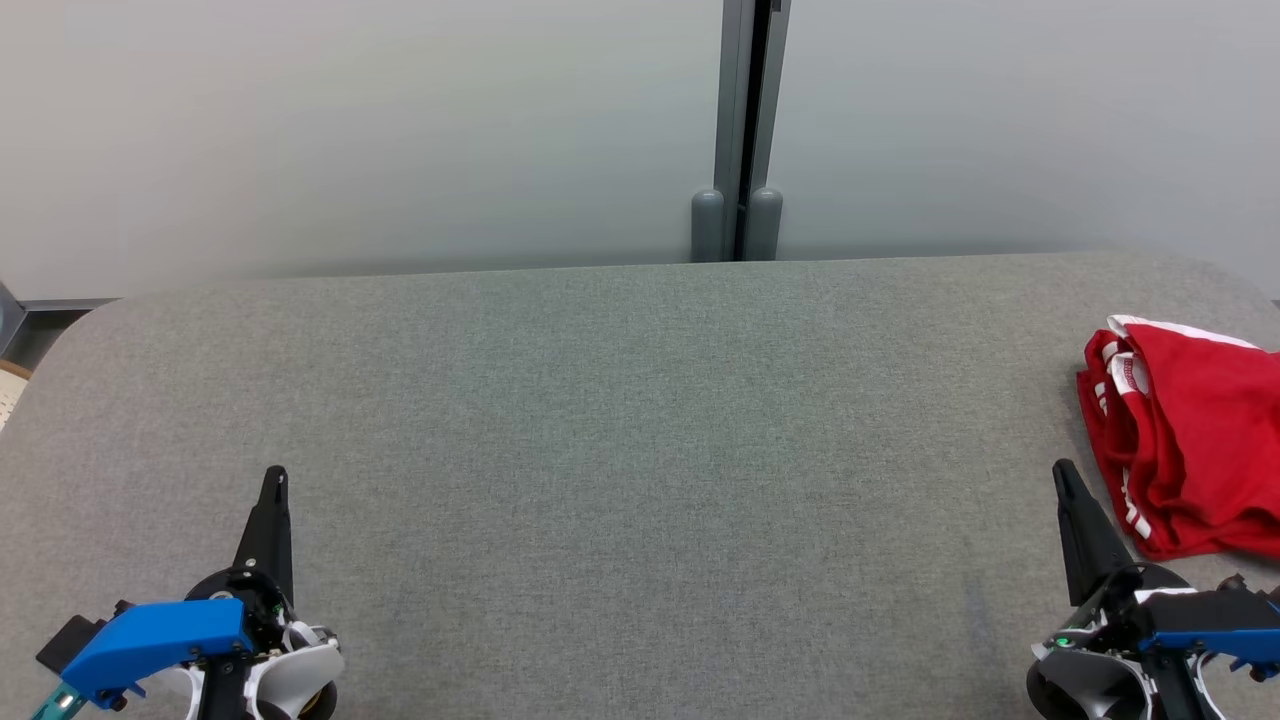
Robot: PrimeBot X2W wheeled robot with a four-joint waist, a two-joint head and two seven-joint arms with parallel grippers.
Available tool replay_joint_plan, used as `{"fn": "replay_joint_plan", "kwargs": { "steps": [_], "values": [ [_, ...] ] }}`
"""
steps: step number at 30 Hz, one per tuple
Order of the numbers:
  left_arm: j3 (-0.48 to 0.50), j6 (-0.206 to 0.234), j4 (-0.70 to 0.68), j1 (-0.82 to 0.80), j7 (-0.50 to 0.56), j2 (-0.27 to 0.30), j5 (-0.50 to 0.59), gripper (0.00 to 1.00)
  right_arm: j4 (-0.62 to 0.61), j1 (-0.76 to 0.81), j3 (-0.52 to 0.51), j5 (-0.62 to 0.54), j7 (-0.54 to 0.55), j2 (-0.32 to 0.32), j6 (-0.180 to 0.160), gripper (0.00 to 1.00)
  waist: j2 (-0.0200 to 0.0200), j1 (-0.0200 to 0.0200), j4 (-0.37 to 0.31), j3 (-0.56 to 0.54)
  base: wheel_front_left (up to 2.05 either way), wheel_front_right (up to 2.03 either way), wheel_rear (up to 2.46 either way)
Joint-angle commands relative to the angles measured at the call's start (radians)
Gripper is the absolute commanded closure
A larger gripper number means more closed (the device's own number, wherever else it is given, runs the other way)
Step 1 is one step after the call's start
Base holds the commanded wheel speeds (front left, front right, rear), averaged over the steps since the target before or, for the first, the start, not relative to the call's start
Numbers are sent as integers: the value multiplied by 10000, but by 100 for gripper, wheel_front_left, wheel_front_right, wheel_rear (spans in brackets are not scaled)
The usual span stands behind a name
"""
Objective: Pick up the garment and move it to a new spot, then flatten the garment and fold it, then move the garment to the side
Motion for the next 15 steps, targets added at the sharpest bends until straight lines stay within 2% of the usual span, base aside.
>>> {"fn": "replay_joint_plan", "kwargs": {
  "steps": [1,15],
  "values": [
    [43,-76,-35,-145,51,-19,-47,100,13,-133,-27,74,26,-30,7,100,0,0,0,0,0,0,0],
    [42,-73,-34,-130,51,-15,-48,100,12,-119,-24,67,25,-30,7,100,0,0,0,0,0,0,0]
  ]
}}
